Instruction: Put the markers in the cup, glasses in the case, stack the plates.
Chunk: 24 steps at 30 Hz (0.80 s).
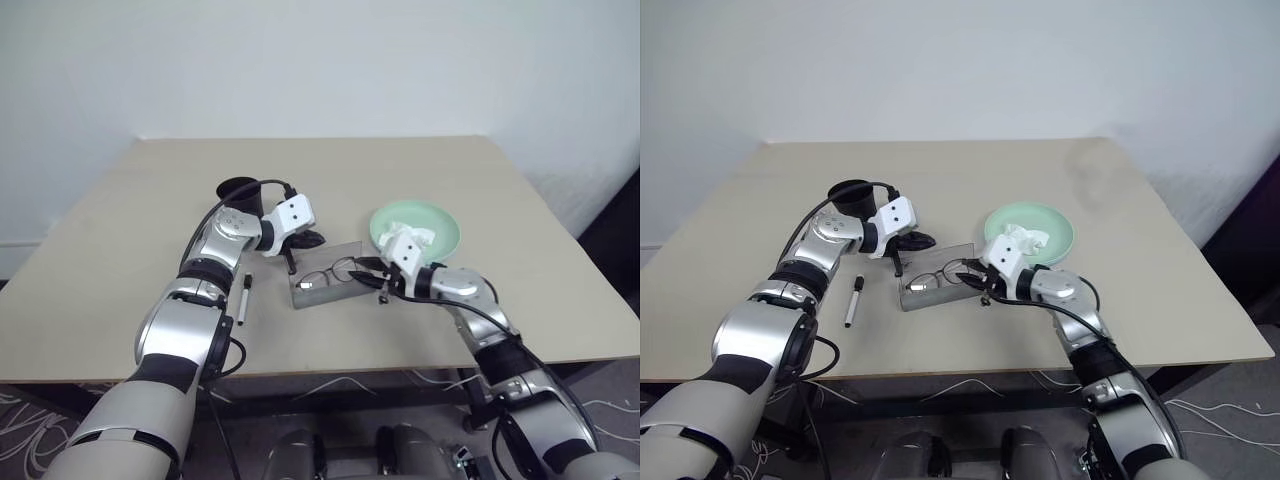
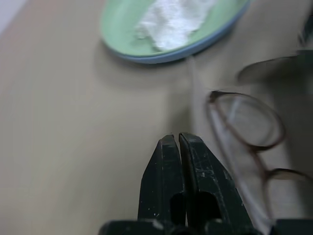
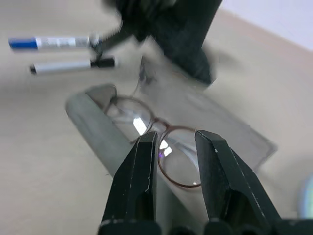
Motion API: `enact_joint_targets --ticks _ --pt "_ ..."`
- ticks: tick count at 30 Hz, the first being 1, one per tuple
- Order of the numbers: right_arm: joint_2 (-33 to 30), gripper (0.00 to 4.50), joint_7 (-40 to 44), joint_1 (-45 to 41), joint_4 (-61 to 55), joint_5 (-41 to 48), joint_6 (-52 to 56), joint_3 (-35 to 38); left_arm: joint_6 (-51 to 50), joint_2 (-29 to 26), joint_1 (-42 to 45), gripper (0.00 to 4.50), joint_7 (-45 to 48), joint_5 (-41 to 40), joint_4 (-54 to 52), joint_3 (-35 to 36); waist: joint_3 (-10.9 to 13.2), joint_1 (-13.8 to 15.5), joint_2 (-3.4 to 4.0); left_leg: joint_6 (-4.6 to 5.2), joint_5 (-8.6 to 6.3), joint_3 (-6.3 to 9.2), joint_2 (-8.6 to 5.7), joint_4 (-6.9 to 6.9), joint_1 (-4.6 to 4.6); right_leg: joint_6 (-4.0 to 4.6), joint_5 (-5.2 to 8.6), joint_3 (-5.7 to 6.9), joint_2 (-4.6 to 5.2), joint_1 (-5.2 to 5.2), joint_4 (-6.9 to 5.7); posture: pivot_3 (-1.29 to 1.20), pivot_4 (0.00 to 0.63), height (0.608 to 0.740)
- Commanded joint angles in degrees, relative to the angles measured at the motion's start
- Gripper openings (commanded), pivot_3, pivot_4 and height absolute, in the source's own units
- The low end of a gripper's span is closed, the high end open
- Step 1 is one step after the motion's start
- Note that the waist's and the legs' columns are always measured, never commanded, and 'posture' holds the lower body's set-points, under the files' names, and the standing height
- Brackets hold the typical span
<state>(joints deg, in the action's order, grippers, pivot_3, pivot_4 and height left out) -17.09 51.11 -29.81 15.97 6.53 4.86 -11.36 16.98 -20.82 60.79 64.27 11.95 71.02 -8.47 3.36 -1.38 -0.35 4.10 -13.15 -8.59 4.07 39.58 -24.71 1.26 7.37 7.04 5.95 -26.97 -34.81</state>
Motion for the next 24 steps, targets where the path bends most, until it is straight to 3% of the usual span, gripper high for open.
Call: enact_joint_targets --ticks 1,12,24 --pt "-1.75 1.28 -0.26 0.42 -5.98 2.9 1.37 3.49 -1.92 0.15 -0.53 0.0 6.92 -2.38 -3.87 -0.12 0.0 0.01 0.0 0.0 0.0 0.0 0.02 0.0 0.0 0.02 0.01 0.02 -0.01 0.01 0.01 0.0 0.0 0.729" --pt "-3.18 1.28 -1.5 1.59 -6.71 3.46 2.01 4.72 -9.57 0.3 -6.32 0.0 16.31 -7.02 -15.84 -0.99 -0.01 0.09 0.01 0.02 -0.02 0.02 0.36 0.0 0.02 0.03 0.02 0.04 0.0 0.05 0.05 0.0 0.0 0.729" --pt "-2.58 1.28 -2.25 0.23 -4.38 2.68 1.15 4.1 -12.82 -2.06 -16.78 0.0 16.51 -6.69 -32.09 -5.41 -0.05 0.14 0.08 0.05 -0.04 0.01 0.4 0.01 0.09 0.03 0.03 0.03 0.01 0.18 0.09 0.0 0.0 0.729"
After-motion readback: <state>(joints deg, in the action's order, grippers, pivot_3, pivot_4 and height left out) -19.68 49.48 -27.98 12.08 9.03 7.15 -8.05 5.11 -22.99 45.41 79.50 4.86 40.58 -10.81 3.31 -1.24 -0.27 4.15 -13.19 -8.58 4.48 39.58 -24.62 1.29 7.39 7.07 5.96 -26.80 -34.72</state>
